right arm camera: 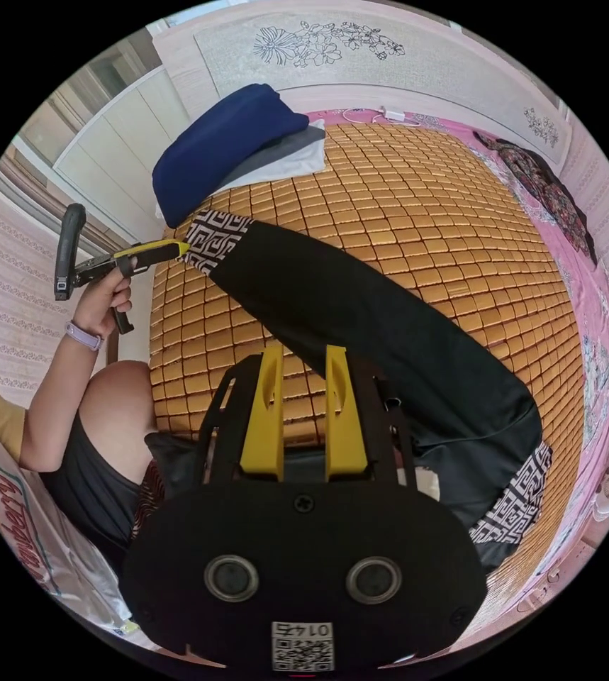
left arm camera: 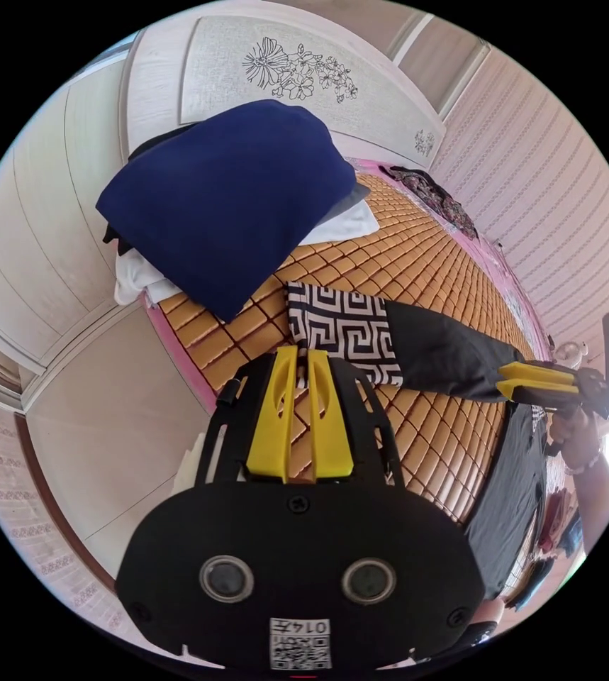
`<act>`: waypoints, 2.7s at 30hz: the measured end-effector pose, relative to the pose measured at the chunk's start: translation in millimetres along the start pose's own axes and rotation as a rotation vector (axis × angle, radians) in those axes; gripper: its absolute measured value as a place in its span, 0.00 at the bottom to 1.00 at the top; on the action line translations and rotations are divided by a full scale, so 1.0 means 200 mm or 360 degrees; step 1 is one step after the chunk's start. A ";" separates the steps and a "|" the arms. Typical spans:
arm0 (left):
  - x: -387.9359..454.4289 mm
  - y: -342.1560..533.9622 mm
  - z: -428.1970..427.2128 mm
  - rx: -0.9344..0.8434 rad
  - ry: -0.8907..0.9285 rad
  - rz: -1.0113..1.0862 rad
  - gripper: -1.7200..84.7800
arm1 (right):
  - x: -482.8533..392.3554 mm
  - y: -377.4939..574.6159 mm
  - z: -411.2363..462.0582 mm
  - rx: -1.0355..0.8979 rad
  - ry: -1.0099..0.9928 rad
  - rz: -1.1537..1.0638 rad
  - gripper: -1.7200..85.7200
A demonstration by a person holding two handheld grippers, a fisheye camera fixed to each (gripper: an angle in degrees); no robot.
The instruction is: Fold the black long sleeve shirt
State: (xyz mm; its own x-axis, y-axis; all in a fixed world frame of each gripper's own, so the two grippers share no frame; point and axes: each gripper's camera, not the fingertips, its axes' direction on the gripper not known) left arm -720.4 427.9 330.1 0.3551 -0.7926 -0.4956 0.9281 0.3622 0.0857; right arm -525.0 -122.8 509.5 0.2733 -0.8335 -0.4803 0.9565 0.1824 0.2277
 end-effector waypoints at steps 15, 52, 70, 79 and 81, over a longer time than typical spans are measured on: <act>0.01 0.18 0.07 0.0036 0.0140 -0.0044 0.03 | -0.41 -0.45 0.29 -0.0218 0.0373 -0.0230 0.10; 2.37 2.14 -0.14 -0.0547 0.1190 0.2228 0.11 | -0.28 3.04 -0.86 0.0525 0.0040 0.1775 0.12; 2.69 2.43 -0.19 -0.0288 0.0990 0.2514 0.05 | -0.31 3.33 -1.28 0.0791 -0.0068 0.1686 0.03; 2.70 2.44 -0.09 -0.0403 0.1070 0.2318 0.03 | -0.34 3.58 -1.38 0.0804 -0.0094 0.1790 0.06; 2.71 2.44 -0.06 -0.0450 0.1080 0.2304 0.03 | -0.34 3.62 -1.37 0.0710 -0.0034 0.1870 0.10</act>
State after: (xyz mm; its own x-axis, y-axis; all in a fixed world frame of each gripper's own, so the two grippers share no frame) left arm -77.0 182.1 92.6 0.6833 0.5960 -0.4218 -0.1973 0.7069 0.6792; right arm 176.5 209.0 474.8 0.9295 -0.2965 0.2193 0.0181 0.6307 0.7758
